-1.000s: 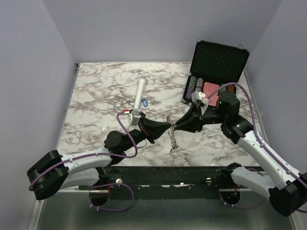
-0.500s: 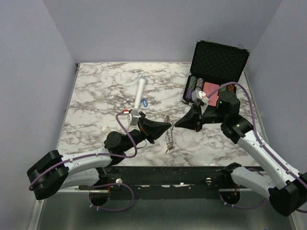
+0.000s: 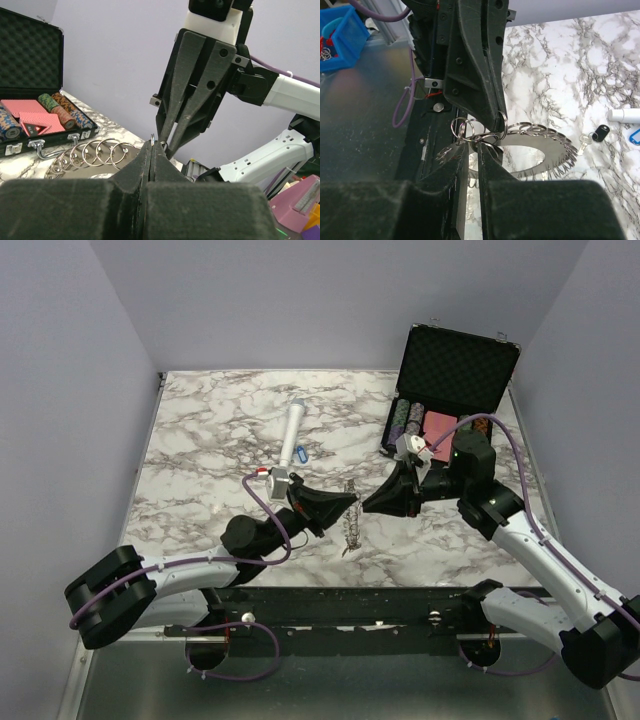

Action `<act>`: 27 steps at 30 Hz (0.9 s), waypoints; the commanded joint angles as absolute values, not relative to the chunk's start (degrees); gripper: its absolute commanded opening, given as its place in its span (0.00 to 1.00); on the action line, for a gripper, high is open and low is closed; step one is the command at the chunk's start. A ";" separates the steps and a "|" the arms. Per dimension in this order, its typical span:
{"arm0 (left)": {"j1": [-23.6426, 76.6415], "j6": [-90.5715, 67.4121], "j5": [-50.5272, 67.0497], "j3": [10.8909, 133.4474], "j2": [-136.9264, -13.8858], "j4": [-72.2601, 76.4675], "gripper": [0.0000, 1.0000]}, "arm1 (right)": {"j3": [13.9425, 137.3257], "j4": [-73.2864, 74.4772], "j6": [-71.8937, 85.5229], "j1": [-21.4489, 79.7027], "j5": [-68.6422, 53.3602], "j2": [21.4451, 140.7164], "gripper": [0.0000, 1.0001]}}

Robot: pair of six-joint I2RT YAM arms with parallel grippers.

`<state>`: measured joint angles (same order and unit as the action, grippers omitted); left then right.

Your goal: Put the keys on the keyring

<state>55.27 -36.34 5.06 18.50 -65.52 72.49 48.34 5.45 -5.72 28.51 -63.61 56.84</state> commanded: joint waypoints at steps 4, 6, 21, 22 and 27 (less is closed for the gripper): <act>55.55 -36.12 3.86 18.72 -67.41 82.18 0.00 | 48.07 9.39 -9.31 29.00 -68.47 56.60 0.25; 55.55 -35.25 5.09 18.46 -67.41 82.44 0.00 | 49.30 11.15 -9.41 28.92 -66.89 56.60 0.27; 53.88 -30.85 18.80 15.73 -63.72 82.97 0.00 | 49.40 6.77 -1.23 26.89 -64.77 58.09 0.30; 53.79 -30.85 19.24 15.91 -63.63 82.97 0.00 | 48.96 6.77 -1.67 26.89 -65.47 58.44 0.30; 53.70 -31.11 20.39 16.61 -63.81 82.97 0.00 | 47.46 6.42 -2.72 26.98 -66.97 58.80 0.32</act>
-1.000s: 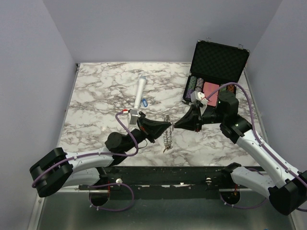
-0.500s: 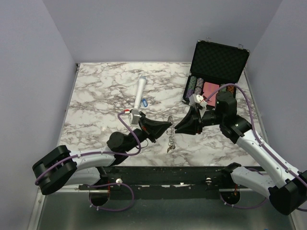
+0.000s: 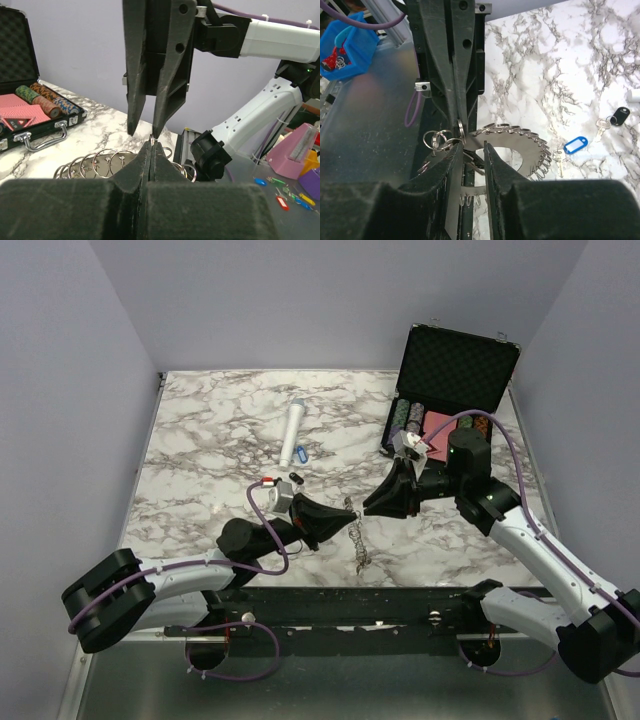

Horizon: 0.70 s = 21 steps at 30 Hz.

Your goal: Put the keys on the keyring

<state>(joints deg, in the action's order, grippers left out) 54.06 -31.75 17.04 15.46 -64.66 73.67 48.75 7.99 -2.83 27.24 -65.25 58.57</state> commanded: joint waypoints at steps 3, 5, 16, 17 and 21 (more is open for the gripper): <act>53.70 -31.46 20.74 17.31 -64.77 83.58 0.00 | 47.29 5.72 -2.55 27.42 -67.76 59.15 0.32; 53.70 -31.81 21.00 17.84 -65.47 84.28 0.00 | 47.11 5.10 -2.02 27.95 -67.85 59.15 0.32; 53.70 -32.08 20.48 18.63 -66.71 85.61 0.00 | 45.35 3.69 -0.70 28.65 -69.17 59.15 0.28; 53.70 -32.08 20.39 18.63 -66.62 85.34 0.00 | 45.61 3.95 -0.79 28.65 -69.43 59.06 0.28; 53.70 -31.46 19.69 18.11 -66.27 84.73 0.00 | 47.46 6.24 -1.93 28.65 -70.40 58.97 0.29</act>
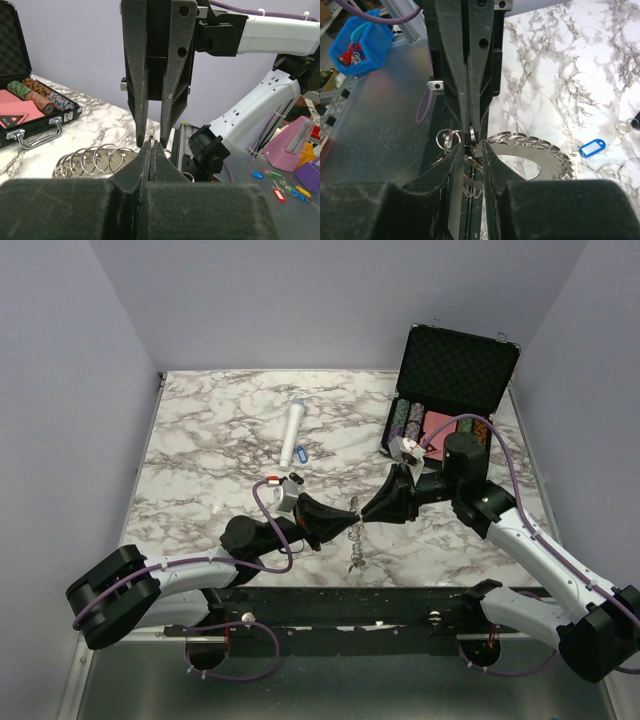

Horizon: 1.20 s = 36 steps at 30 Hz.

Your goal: Put the keys on the keyring

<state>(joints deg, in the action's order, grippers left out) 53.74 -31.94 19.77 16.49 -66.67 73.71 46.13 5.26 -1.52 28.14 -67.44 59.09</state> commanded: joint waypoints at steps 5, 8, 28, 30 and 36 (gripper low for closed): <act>53.53 -31.38 19.60 17.84 -65.92 84.64 0.00 | 47.55 5.72 -1.41 28.74 -71.19 58.97 0.31; 53.70 -31.55 19.69 17.93 -65.74 84.90 0.00 | 46.06 1.07 2.97 28.83 -70.84 59.15 0.29; 53.61 -31.99 19.25 18.28 -64.86 86.05 0.00 | 43.42 -1.58 4.48 29.00 -69.08 59.33 0.23; 53.70 -32.08 19.25 18.46 -65.13 86.22 0.00 | 43.42 -2.37 4.83 29.18 -69.17 59.59 0.22; 53.70 -32.52 19.16 18.81 -66.00 87.01 0.00 | 43.15 -4.04 6.15 29.53 -69.35 59.85 0.16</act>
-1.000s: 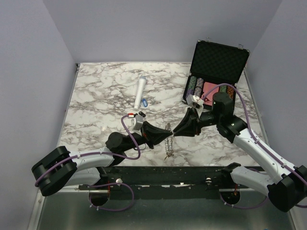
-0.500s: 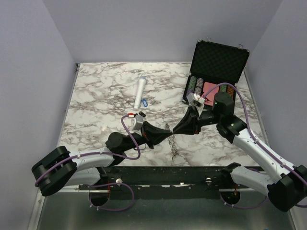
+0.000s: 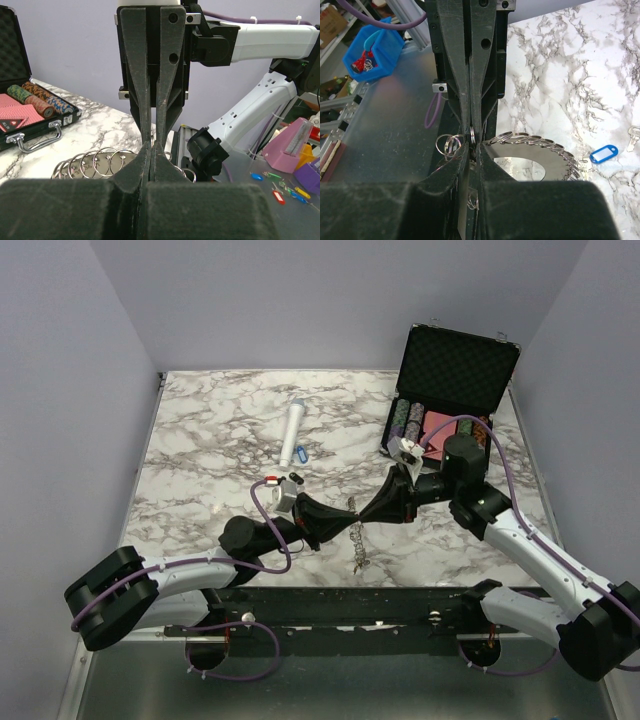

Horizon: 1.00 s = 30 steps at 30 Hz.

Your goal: Put the keys on the keyring

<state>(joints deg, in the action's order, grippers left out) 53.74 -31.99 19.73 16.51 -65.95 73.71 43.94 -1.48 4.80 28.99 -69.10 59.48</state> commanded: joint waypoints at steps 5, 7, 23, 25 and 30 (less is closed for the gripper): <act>53.70 -32.70 19.25 18.81 -66.27 87.19 0.00 | 43.33 -3.52 5.72 29.62 -69.78 59.85 0.01; 53.61 -32.70 19.51 18.90 -66.36 86.84 0.00 | 43.85 -2.90 5.19 29.62 -70.40 59.94 0.00; 53.00 -28.57 22.94 18.19 -58.36 63.73 0.28 | 50.97 18.88 -12.30 29.53 -63.99 60.64 0.00; 52.65 -27.95 23.29 18.28 -57.40 61.54 0.31 | 51.59 21.00 -14.23 29.62 -63.37 60.73 0.00; 50.28 -24.45 25.57 20.38 -52.83 49.26 0.38 | 54.39 28.98 -22.56 29.62 -59.34 61.26 0.00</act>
